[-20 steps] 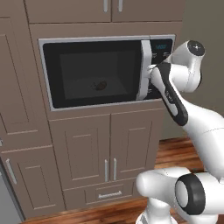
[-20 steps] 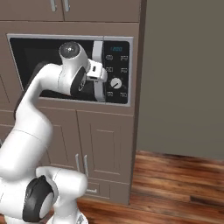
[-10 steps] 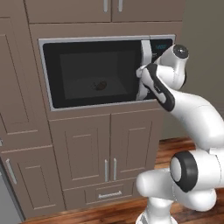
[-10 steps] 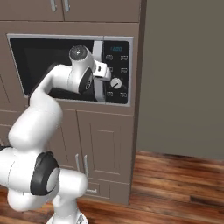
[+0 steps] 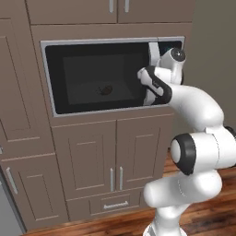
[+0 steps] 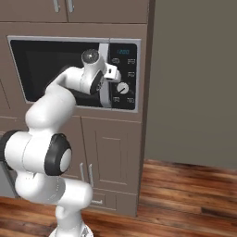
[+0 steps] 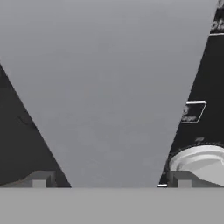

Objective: Open the microwave door.

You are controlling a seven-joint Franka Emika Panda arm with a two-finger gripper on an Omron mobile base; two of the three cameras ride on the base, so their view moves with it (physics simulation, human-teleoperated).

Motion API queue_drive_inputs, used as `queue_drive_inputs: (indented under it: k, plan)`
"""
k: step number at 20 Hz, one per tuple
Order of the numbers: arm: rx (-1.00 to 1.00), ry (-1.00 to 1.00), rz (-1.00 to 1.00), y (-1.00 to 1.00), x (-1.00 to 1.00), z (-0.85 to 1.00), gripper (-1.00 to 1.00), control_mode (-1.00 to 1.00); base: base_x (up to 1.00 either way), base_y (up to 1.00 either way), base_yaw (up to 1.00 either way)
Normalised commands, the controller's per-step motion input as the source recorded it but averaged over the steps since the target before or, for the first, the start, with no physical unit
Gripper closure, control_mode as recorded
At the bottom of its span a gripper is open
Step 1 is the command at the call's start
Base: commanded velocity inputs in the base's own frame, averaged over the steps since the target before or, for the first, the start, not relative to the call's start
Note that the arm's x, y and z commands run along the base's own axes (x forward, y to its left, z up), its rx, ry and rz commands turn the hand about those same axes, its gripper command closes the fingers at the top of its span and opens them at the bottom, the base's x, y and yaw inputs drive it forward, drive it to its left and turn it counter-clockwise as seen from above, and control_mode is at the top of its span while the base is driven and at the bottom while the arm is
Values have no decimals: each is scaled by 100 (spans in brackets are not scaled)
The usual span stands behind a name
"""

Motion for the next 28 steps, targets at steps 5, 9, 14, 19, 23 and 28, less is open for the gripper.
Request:
queue_drive_inputs:
  k: [5,9,14,19,23,28]
  plan:
    - [0,-2,0,0,62,-16,-100,-100,0,0,0]
    - [0,-1,0,-1,44,-8,100,-100,0,0,0]
    - [0,0,0,0,0,0,100,-100,0,0,0]
    - [0,0,2,4,-13,1,100,-100,0,0,0]
    - [0,-3,8,24,-80,32,100,-100,0,0,0]
    - [0,-7,10,40,-99,53,100,-100,0,0,0]
